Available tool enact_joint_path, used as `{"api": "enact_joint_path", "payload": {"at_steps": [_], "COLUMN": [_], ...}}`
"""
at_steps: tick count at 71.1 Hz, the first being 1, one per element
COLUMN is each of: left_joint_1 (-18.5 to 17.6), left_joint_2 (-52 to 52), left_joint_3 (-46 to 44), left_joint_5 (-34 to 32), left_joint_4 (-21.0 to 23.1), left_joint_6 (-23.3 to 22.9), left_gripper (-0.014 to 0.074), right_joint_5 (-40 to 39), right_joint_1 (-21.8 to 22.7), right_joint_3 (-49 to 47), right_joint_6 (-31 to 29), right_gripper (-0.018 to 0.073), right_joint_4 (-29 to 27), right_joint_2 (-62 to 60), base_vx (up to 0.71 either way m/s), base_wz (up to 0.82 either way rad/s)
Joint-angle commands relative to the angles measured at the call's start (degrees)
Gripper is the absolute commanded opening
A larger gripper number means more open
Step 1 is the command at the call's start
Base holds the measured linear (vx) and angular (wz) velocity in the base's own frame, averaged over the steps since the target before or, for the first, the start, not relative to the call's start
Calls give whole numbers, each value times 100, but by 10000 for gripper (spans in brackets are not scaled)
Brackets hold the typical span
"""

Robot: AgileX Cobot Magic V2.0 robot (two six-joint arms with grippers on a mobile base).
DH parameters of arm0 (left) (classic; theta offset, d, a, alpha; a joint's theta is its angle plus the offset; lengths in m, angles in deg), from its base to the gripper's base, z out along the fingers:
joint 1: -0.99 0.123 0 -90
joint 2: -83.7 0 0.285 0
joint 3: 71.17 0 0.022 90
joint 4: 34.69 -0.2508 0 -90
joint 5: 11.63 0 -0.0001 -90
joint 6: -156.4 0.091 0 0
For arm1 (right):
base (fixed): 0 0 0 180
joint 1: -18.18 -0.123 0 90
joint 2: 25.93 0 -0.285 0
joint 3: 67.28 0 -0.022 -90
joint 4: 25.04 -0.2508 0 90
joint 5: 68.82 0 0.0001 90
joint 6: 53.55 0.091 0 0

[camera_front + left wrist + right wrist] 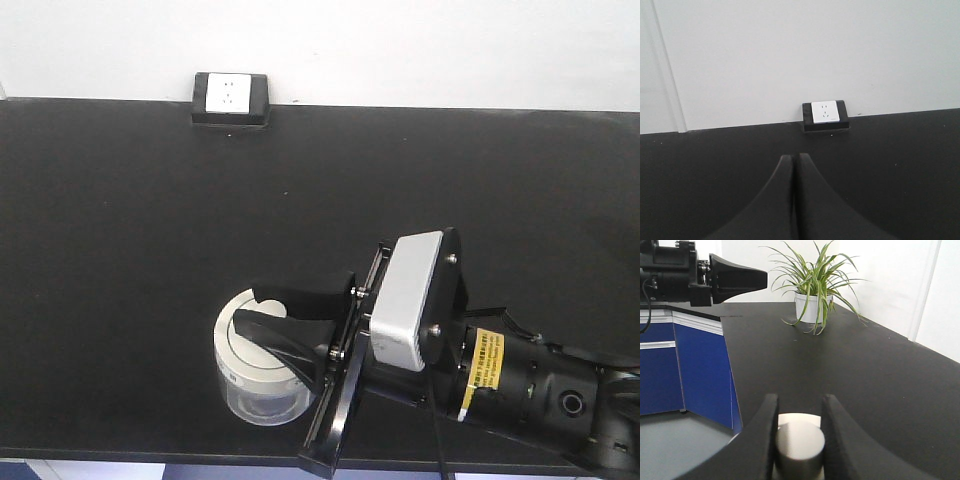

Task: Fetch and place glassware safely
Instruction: 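Drive up to the black countertop holding the jar in the right gripper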

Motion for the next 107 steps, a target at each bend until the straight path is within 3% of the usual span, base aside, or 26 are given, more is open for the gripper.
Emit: {"api": "enact_joint_path", "payload": {"at_steps": [1,107], "left_joint_1": [-35,-35], "left_joint_2": [6,58], "left_joint_3": [-142,-142], "left_joint_5": [-404,-373], "left_joint_4": [37,4], "left_joint_6": [-19,-19], "left_gripper": [-7,-7], "right_joint_5": [-492,-418], "right_joint_1": [21,14], "right_joint_3": [-173,-173], "right_joint_6": [-12,-12], "right_gripper": [-4,-4], "right_joint_4": [-214,-131], "right_joint_2": [-188,-149], "base_vx": [5,3], "base_wz": [0,-1]}}
